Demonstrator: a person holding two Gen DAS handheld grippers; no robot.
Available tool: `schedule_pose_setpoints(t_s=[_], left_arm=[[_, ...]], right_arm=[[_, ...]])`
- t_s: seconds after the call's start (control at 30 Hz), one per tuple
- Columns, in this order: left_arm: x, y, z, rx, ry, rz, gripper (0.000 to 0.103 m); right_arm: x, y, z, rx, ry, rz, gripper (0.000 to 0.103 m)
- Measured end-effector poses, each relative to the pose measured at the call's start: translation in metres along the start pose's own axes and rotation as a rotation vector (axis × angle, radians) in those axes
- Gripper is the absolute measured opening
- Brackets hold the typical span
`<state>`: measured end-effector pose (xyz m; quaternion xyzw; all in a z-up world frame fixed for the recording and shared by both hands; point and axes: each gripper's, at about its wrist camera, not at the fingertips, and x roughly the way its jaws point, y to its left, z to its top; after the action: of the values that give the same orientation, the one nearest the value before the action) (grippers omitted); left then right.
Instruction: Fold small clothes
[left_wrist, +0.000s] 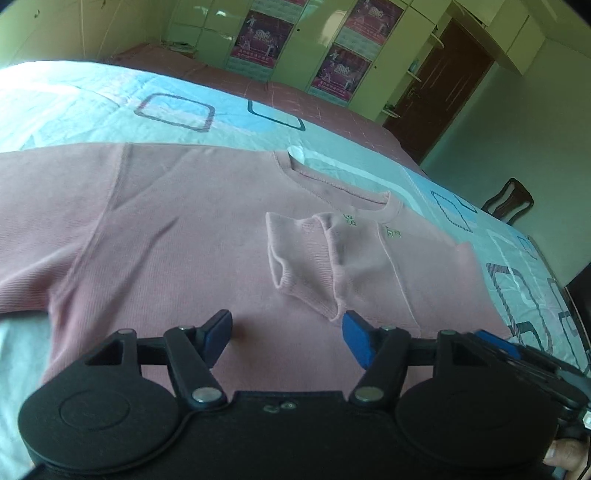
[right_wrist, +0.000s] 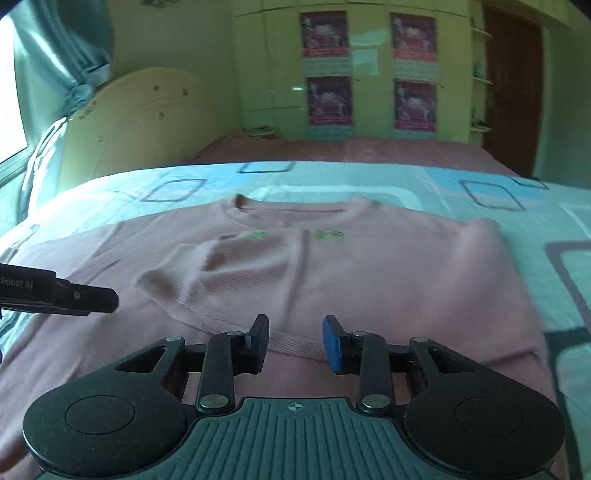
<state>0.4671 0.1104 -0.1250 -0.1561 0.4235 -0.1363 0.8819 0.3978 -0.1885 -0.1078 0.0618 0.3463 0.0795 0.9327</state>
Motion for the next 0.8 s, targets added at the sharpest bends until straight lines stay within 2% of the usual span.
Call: schedule_pose_setpoints(t_s=[0.1, 0.17, 0.23, 0.37, 0.47, 0.5, 0.53, 0.57, 0.6, 0.67, 0.73, 0.8], left_arm=[[0.021, -0.001, 0.009, -0.010, 0.010, -0.024, 0.066], [0.032, -0.004, 0.014, -0.008, 0.007, -0.034, 0.063], [0.040, -0.006, 0.019, -0.014, 0.008, -0.041, 0.053], [0.050, -0.005, 0.026, -0.040, 0.002, -0.045, 0.047], [0.055, -0.003, 0.031, -0.065, -0.006, -0.042, 0.038], [0.056, -0.004, 0.033, -0.057, -0.030, -0.034, 0.001], [0.050, -0.007, 0.033, -0.030, -0.099, -0.008, 0.002], [0.036, -0.013, 0.031, 0.017, -0.200, -0.001, 0.002], [0.031, -0.017, 0.029, 0.038, -0.238, -0.004, 0.003], [0.036, -0.019, 0.021, 0.053, -0.215, 0.039, 0.003], [0.051, -0.010, 0.009, 0.054, -0.148, 0.092, 0.004], [0.051, -0.002, 0.005, 0.035, -0.171, 0.059, 0.007]], right_arm=[[-0.019, -0.044, -0.008, 0.057, 0.003, -0.100, 0.033], [-0.029, -0.073, -0.012, 0.092, -0.002, -0.217, 0.033], [-0.031, -0.097, -0.013, 0.144, 0.001, -0.264, 0.034], [-0.018, -0.115, -0.009, 0.101, 0.021, -0.245, 0.033], [-0.004, -0.119, -0.008, 0.090, 0.015, -0.250, 0.033], [-0.002, -0.121, -0.007, 0.099, 0.016, -0.257, 0.032], [-0.002, -0.125, -0.006, 0.113, 0.015, -0.282, 0.021], [-0.005, -0.129, -0.006, 0.143, 0.008, -0.271, 0.014], [-0.007, -0.129, -0.007, 0.149, 0.001, -0.268, 0.014], [-0.001, -0.123, -0.013, 0.080, 0.033, -0.281, 0.014], [0.000, -0.122, -0.016, 0.045, 0.022, -0.288, 0.014], [0.000, -0.125, -0.012, 0.046, 0.040, -0.278, 0.014]])
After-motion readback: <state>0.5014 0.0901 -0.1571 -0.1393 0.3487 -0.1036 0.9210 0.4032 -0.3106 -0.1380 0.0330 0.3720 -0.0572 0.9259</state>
